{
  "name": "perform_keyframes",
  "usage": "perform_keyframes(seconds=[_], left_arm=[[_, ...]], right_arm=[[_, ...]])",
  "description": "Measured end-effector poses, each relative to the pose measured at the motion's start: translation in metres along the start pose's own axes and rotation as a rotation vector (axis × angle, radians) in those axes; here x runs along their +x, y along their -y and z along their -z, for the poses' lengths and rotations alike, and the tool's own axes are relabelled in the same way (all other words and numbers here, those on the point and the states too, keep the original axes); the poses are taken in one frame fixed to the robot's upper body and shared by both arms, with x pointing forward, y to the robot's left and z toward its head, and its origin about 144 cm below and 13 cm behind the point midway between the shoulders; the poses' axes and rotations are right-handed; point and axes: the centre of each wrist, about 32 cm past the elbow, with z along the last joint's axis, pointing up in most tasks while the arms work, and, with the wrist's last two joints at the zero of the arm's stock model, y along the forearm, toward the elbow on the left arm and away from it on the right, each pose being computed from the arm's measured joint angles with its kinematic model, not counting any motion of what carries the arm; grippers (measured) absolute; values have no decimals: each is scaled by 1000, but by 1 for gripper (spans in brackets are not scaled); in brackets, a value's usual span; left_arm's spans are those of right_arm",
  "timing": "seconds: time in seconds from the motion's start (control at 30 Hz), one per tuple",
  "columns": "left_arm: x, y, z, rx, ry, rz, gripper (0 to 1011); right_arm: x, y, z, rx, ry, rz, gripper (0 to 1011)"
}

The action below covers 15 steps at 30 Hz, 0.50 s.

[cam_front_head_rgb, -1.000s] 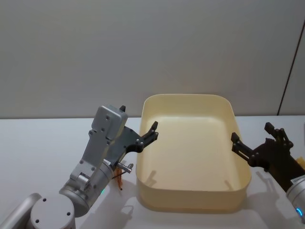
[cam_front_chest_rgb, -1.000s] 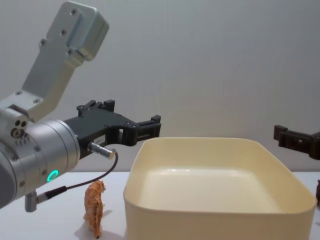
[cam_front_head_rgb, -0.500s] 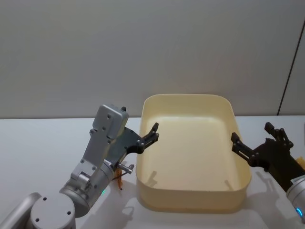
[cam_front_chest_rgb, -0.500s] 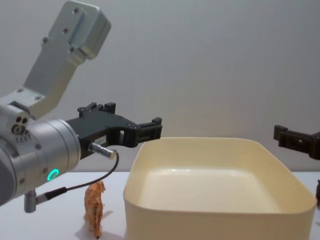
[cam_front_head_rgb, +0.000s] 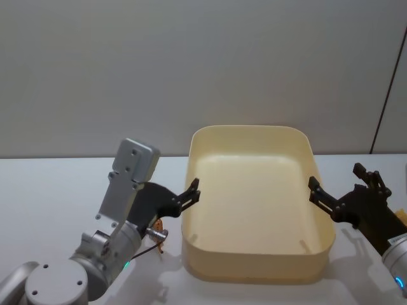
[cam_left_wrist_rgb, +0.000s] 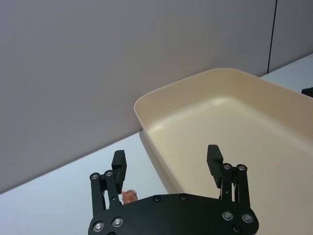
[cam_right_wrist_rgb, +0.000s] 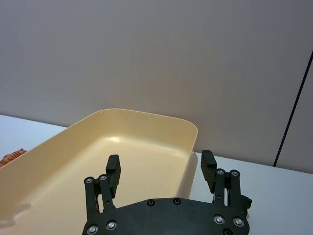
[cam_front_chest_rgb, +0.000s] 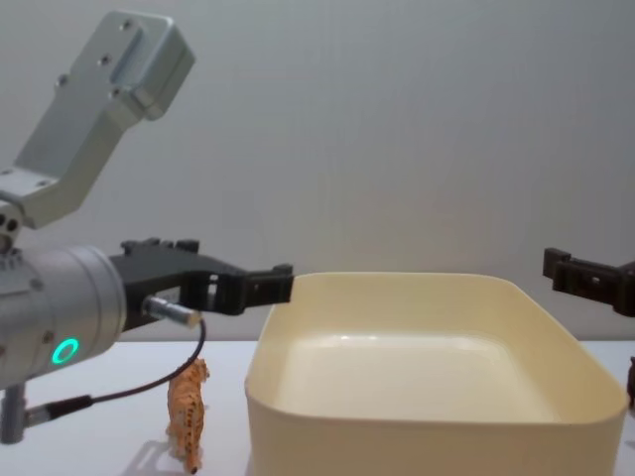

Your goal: Pick up the toy alternately with two hands and place it into the central storage box.

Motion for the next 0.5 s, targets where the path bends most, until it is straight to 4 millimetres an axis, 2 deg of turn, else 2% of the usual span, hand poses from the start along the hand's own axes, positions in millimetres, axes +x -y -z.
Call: perform_keyframes(seconds=[0.5], left_arm=[[9, -6, 2, 164, -62, -66, 1001]], right_arm=[[0, 0, 0, 0, 0, 0, 1001]])
